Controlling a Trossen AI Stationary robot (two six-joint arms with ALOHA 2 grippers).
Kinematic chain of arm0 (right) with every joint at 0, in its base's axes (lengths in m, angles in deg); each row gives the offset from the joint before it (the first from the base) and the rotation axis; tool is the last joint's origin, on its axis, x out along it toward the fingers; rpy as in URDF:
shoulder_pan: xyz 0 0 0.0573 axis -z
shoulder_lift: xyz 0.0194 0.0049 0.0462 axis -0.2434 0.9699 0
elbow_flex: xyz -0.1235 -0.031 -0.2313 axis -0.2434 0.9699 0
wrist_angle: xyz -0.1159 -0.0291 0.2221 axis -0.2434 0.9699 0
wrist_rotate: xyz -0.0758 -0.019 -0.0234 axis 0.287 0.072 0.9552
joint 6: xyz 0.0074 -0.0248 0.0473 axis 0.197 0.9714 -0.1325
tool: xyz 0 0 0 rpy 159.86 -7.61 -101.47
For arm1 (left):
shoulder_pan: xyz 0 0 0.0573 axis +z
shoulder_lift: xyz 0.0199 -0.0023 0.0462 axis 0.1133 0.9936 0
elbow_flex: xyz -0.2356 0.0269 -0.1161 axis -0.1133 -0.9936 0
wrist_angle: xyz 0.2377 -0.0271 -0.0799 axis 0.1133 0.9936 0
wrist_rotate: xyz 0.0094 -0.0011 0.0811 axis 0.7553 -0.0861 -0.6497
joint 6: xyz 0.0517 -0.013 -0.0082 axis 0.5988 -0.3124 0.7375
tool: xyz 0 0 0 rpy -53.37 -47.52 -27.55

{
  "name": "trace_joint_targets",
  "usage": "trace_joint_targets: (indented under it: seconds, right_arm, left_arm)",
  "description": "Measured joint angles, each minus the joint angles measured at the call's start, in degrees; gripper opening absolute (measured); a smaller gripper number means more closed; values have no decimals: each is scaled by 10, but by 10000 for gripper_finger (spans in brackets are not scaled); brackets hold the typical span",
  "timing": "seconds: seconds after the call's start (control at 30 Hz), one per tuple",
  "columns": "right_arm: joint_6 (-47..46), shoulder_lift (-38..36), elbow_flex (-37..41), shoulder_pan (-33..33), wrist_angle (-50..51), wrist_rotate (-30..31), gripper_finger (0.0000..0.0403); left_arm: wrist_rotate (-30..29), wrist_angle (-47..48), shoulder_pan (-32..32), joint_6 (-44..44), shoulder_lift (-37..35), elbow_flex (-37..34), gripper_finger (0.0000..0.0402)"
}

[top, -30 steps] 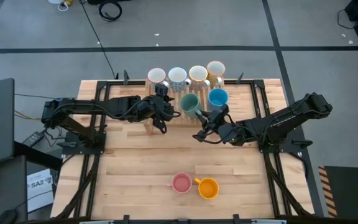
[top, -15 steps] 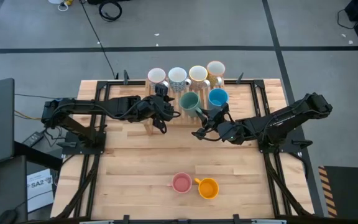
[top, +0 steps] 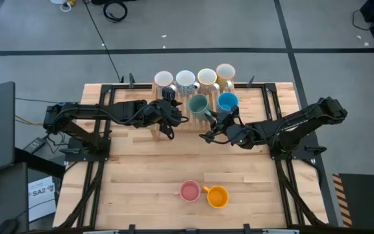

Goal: Place coffee mugs
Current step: Put the green mug on the shelf aligned with the orange mug

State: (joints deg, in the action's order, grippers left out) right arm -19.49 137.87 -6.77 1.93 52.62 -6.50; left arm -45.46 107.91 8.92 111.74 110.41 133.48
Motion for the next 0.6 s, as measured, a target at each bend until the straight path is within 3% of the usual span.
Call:
trace_joint_targets:
  seconds: [0.6]
  right_arm:
    - [0, 0, 0, 0, 0, 0, 125]
  left_arm:
    - [8, 0, 0, 0, 0, 0, 178]
